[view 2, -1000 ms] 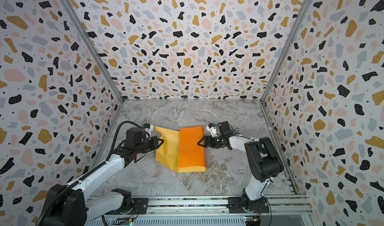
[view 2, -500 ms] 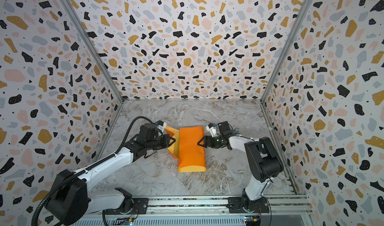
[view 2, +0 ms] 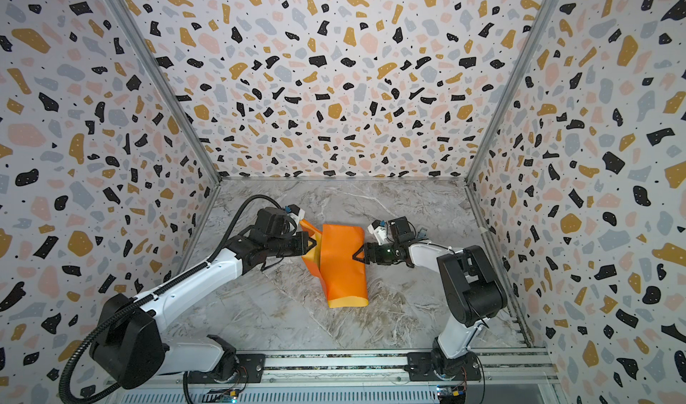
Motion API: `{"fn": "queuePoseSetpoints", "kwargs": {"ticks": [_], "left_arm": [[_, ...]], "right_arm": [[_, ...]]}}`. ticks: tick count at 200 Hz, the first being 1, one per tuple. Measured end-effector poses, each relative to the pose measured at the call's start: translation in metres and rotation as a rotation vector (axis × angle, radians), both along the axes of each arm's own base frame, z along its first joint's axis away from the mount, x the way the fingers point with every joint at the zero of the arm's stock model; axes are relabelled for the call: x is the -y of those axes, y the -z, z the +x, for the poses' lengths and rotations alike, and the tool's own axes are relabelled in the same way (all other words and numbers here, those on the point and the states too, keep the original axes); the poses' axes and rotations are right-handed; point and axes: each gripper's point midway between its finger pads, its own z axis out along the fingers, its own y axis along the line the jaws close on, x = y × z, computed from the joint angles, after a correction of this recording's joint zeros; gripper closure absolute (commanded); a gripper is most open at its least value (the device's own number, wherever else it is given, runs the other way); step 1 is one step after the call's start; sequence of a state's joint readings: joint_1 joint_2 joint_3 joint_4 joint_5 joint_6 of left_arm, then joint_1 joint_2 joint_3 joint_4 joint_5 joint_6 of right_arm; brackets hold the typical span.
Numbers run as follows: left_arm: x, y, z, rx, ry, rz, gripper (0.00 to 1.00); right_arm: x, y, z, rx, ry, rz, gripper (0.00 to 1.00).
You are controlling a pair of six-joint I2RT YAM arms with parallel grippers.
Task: Wrap a gift box in wrapping paper
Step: Second fold the wrapping paper around the gift box.
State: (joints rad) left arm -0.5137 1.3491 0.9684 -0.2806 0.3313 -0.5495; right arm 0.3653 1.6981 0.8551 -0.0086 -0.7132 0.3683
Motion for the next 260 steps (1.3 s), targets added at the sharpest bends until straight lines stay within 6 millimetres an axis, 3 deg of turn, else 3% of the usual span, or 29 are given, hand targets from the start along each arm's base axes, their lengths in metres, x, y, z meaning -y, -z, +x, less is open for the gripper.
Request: {"fn": "queuePoseSetpoints", "kwargs": {"ticks": [142, 179, 238, 260], "left_arm": [[-0.019, 0.036, -0.002, -0.036, -0.041, 0.153, 0.97], [-0.038, 0.056, -0.005, -0.064, -0.045, 0.269, 0.94], [-0.076, 0.083, -0.007, -0.134, -0.094, 0.315, 0.91], [-0.085, 0.089, -0.008, -0.162, -0.107, 0.297, 0.96]], "right_arm": [[0.000, 0.000, 0.000, 0.005, 0.000, -0.005, 0.16], [0.000, 0.000, 0.000, 0.006, 0.000, -0.005, 0.16], [0.000, 0.000, 0.000, 0.006, 0.000, -0.005, 0.16], [0.000, 0.000, 0.000, 0.006, 0.000, -0.005, 0.16]]}}
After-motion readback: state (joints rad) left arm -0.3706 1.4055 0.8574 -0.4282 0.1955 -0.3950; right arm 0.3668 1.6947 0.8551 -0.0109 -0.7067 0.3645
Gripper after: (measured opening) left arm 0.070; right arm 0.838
